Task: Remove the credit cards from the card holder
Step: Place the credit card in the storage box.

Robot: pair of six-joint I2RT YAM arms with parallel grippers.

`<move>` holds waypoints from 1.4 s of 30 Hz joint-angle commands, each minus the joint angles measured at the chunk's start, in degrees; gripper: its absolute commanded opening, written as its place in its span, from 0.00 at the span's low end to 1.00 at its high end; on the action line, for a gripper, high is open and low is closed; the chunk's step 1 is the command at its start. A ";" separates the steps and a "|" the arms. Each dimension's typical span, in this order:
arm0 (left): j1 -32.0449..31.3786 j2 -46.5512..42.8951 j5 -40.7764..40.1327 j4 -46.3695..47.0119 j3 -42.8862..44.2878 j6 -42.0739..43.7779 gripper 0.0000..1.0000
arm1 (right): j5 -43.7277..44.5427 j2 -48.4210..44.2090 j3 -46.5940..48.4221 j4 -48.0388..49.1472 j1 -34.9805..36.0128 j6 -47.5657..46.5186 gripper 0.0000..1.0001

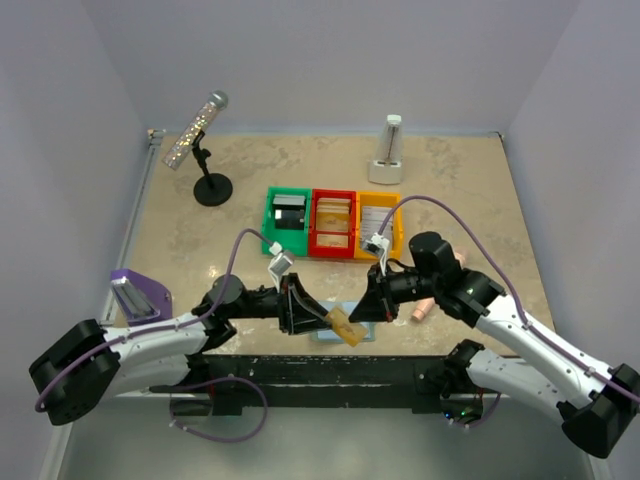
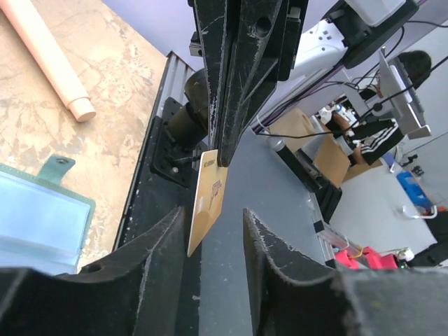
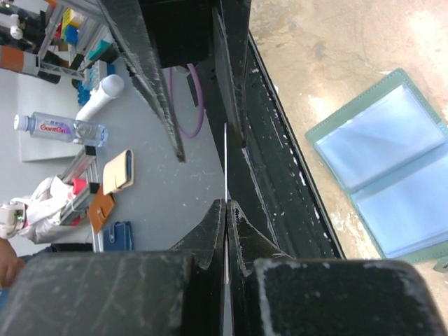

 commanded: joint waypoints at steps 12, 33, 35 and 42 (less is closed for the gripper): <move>8.69 -29.08 -16.56 -45.58 8.14 9.60 0.55 | 14.87 8.35 18.75 -13.10 -0.48 -11.38 0.00; 8.69 -38.32 -19.74 -56.15 7.70 10.49 0.52 | 19.05 34.01 40.30 -16.53 -4.95 -62.00 0.00; 8.69 -38.67 -19.56 -56.86 7.35 10.75 0.52 | 15.61 35.42 41.09 -16.97 -6.79 -65.86 0.00; 8.69 -38.24 -19.04 -58.00 6.82 11.28 0.52 | 15.33 46.22 50.49 -24.79 -9.35 -76.42 0.00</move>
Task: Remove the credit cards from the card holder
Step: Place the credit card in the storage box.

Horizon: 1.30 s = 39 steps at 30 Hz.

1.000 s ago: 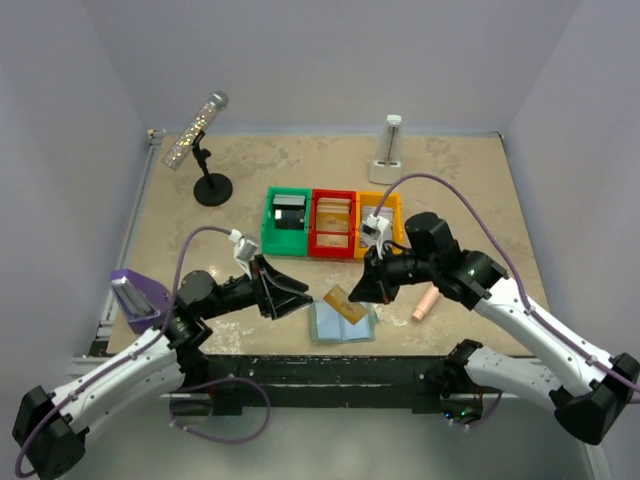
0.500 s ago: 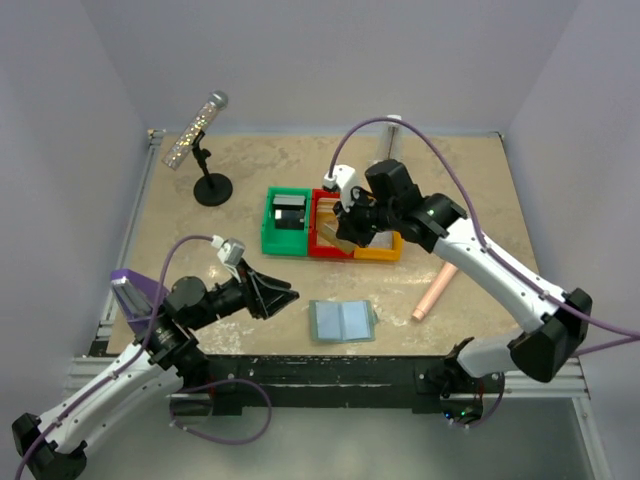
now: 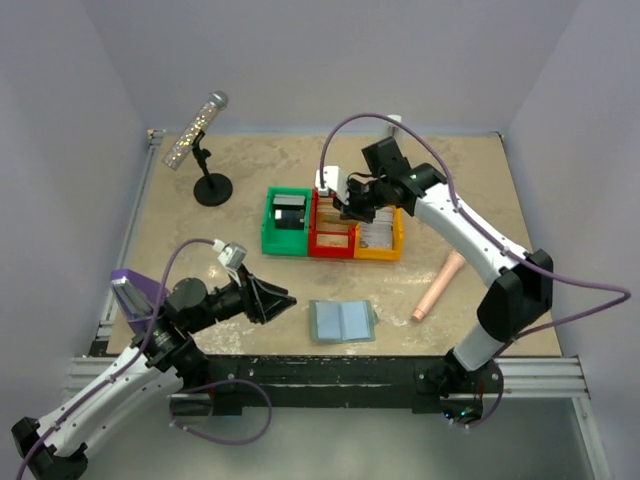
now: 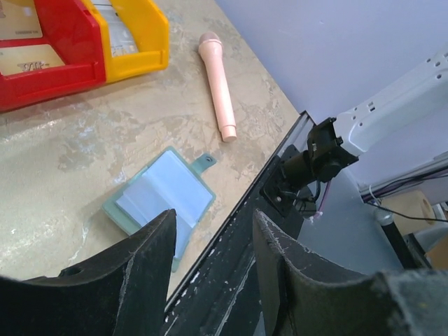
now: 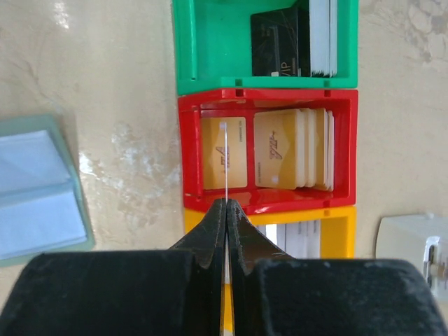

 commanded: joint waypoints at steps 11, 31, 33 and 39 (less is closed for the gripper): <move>0.43 0.87 1.47 0.25 -2.96 -0.56 0.52 | -2.66 15.78 14.48 -6.44 -2.50 -11.28 0.00; 0.43 5.18 -0.91 -2.83 -1.21 2.17 0.52 | -2.22 28.44 25.21 -8.11 -3.20 -9.61 0.00; 0.43 5.27 -1.08 -2.74 -1.03 2.26 0.52 | -2.04 28.71 25.56 -8.20 -3.29 -9.70 0.00; 0.43 6.23 -1.26 -2.56 -0.94 2.34 0.52 | 0.94 29.06 25.48 -8.46 -4.08 -10.31 0.00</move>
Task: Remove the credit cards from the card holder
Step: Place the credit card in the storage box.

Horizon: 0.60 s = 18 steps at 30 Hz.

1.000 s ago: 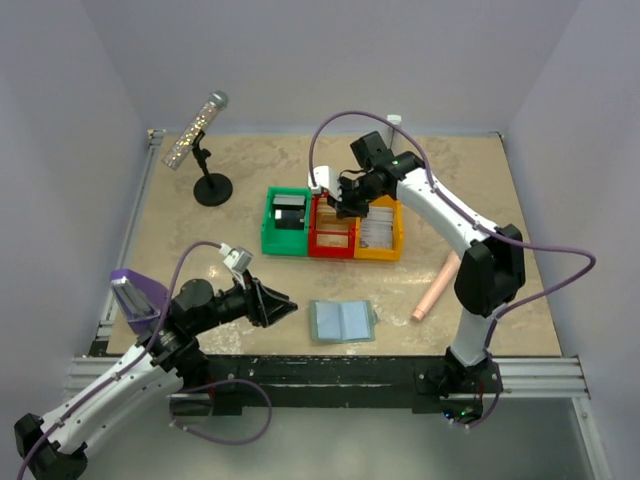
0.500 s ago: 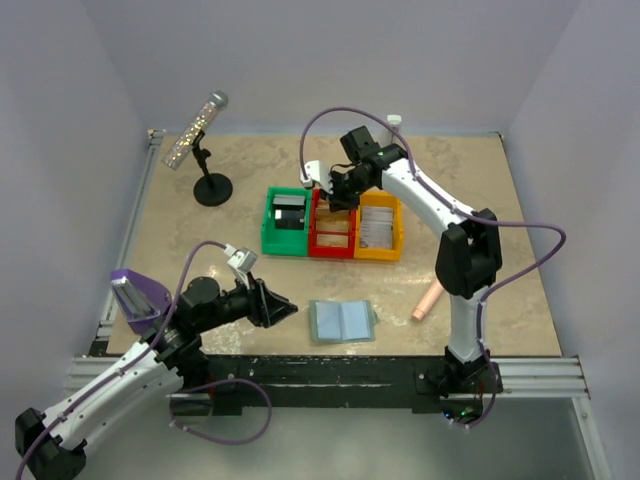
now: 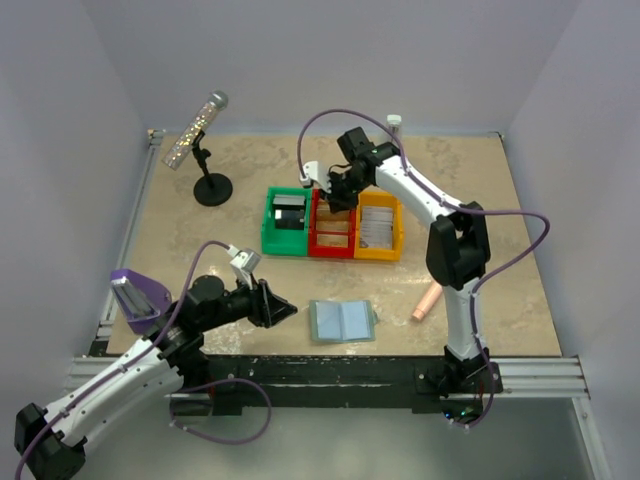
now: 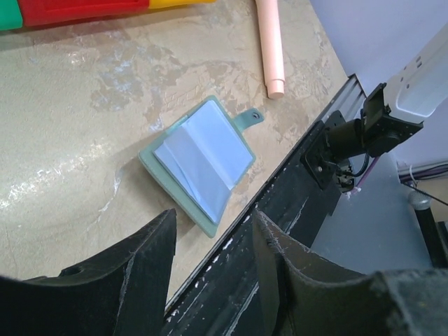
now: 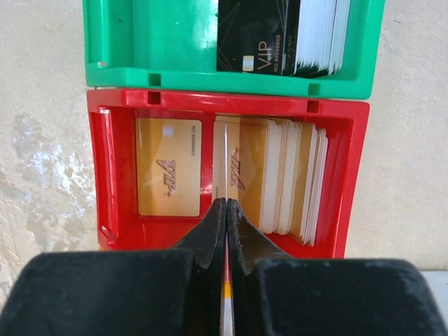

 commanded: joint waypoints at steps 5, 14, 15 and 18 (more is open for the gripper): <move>0.43 1.10 -0.29 0.94 1.70 0.70 0.52 | 3.90 -0.73 1.54 -0.62 -1.20 -1.20 0.00; 0.43 2.15 -0.21 1.64 1.79 0.70 0.52 | 4.79 -0.21 1.54 -1.50 -1.20 -2.35 0.00; 0.43 2.15 -0.12 1.73 1.70 0.70 0.52 | 4.79 -0.20 1.54 -1.84 -1.11 -2.70 0.00; 0.43 2.15 -0.12 1.90 1.53 0.53 0.52 | 4.87 0.06 1.62 -1.94 -1.20 -3.14 0.00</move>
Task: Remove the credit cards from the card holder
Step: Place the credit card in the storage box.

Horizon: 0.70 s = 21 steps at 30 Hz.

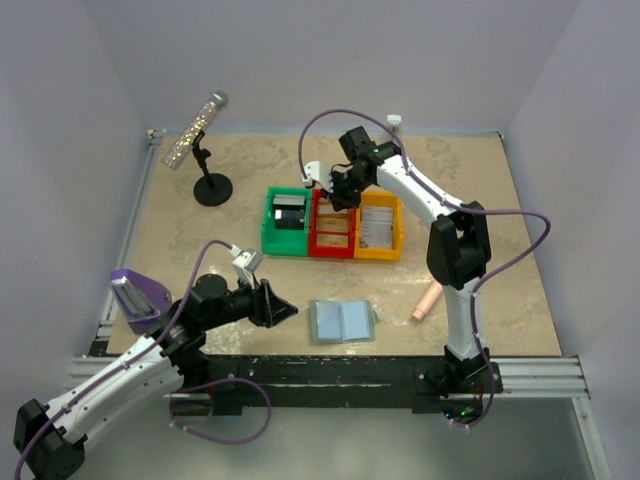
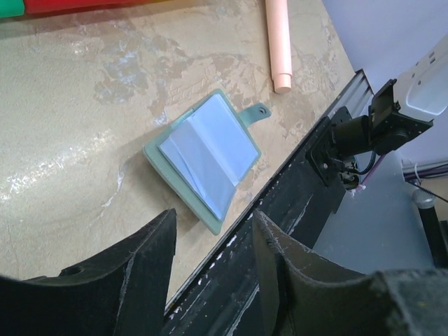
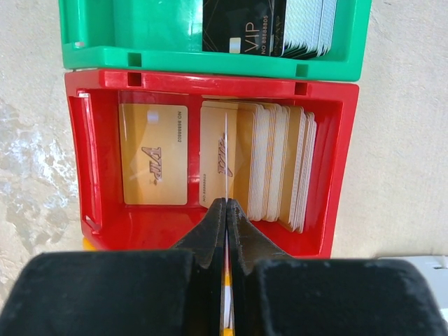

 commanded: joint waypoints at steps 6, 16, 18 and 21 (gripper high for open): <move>0.43 0.58 0.15 2.14 1.26 0.44 0.52 | 3.72 1.84 3.47 -3.73 0.18 -2.40 0.00; 0.43 1.02 0.06 2.58 1.09 0.53 0.52 | 5.57 3.68 5.32 -5.41 1.24 -2.75 0.00; 0.43 1.28 0.15 2.76 1.09 0.62 0.52 | 5.83 3.86 5.40 -5.50 1.33 -2.93 0.00; 0.43 1.55 0.32 3.02 0.91 0.53 0.52 | 6.88 4.12 5.14 -5.41 1.50 -3.28 0.00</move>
